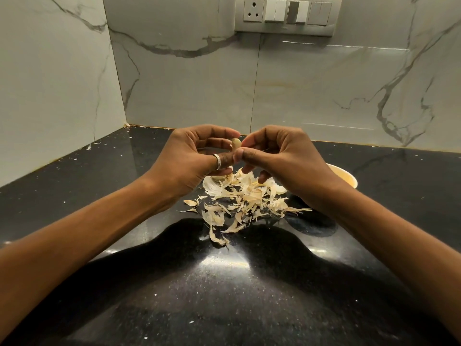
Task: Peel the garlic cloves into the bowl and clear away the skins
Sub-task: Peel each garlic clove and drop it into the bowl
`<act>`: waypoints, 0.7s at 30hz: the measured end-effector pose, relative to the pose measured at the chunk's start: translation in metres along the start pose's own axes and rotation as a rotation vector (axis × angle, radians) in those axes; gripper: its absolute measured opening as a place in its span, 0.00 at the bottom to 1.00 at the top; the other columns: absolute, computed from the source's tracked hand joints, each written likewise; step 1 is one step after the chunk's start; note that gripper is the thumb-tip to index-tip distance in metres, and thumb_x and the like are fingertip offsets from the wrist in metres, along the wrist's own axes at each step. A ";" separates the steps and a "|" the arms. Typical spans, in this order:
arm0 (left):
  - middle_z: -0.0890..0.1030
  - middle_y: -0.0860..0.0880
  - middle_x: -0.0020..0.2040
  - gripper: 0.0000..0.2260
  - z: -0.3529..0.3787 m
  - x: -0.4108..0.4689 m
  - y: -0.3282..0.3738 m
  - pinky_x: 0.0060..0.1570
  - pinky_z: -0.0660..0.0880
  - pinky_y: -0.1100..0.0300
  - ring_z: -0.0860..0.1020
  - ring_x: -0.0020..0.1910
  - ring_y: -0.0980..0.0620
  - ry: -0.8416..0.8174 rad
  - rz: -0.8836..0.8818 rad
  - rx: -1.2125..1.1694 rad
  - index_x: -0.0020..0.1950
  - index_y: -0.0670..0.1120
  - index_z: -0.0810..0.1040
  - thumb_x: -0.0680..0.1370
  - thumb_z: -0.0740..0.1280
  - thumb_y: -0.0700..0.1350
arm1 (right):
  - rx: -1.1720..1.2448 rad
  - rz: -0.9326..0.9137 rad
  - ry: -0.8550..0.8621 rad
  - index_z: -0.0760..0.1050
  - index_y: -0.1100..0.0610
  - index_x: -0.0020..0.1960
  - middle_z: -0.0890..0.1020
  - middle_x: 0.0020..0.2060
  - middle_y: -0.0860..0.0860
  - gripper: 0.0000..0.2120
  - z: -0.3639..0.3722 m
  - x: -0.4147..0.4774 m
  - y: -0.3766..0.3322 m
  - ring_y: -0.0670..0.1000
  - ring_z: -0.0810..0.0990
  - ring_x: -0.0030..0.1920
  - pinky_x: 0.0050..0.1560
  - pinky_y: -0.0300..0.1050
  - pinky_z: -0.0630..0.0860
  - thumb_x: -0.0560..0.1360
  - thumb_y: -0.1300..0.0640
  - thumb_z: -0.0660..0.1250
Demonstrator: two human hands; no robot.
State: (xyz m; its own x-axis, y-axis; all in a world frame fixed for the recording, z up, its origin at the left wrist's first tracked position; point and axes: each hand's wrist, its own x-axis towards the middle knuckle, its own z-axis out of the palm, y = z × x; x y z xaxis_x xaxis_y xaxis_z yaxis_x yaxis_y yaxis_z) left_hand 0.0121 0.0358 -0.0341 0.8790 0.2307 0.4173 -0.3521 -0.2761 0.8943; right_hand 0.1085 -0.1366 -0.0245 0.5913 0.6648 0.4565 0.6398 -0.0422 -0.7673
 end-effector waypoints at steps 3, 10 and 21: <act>0.84 0.44 0.52 0.15 0.002 0.000 0.000 0.42 0.83 0.60 0.85 0.51 0.49 -0.009 0.031 0.037 0.55 0.49 0.82 0.69 0.75 0.40 | 0.017 -0.004 0.007 0.79 0.62 0.56 0.87 0.43 0.55 0.10 0.001 0.000 0.001 0.50 0.87 0.41 0.34 0.40 0.80 0.76 0.60 0.73; 0.84 0.43 0.51 0.16 0.003 -0.001 -0.003 0.45 0.83 0.58 0.85 0.49 0.47 -0.007 0.089 0.123 0.58 0.44 0.83 0.72 0.75 0.32 | -0.006 -0.010 0.001 0.79 0.63 0.56 0.86 0.43 0.55 0.08 0.003 -0.002 0.001 0.49 0.86 0.40 0.34 0.39 0.81 0.78 0.61 0.70; 0.85 0.42 0.48 0.13 0.005 -0.003 -0.001 0.43 0.83 0.59 0.85 0.48 0.47 0.003 0.052 0.061 0.56 0.45 0.83 0.73 0.74 0.36 | 0.004 -0.013 -0.011 0.82 0.58 0.53 0.87 0.44 0.55 0.05 0.003 -0.004 -0.003 0.49 0.87 0.41 0.36 0.39 0.81 0.79 0.62 0.69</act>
State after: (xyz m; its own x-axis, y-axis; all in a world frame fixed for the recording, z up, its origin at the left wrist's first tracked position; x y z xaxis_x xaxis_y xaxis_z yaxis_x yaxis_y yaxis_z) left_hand 0.0118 0.0313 -0.0368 0.8593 0.2172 0.4631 -0.3766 -0.3441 0.8601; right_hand 0.1029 -0.1370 -0.0257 0.5775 0.6735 0.4614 0.6454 -0.0305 -0.7633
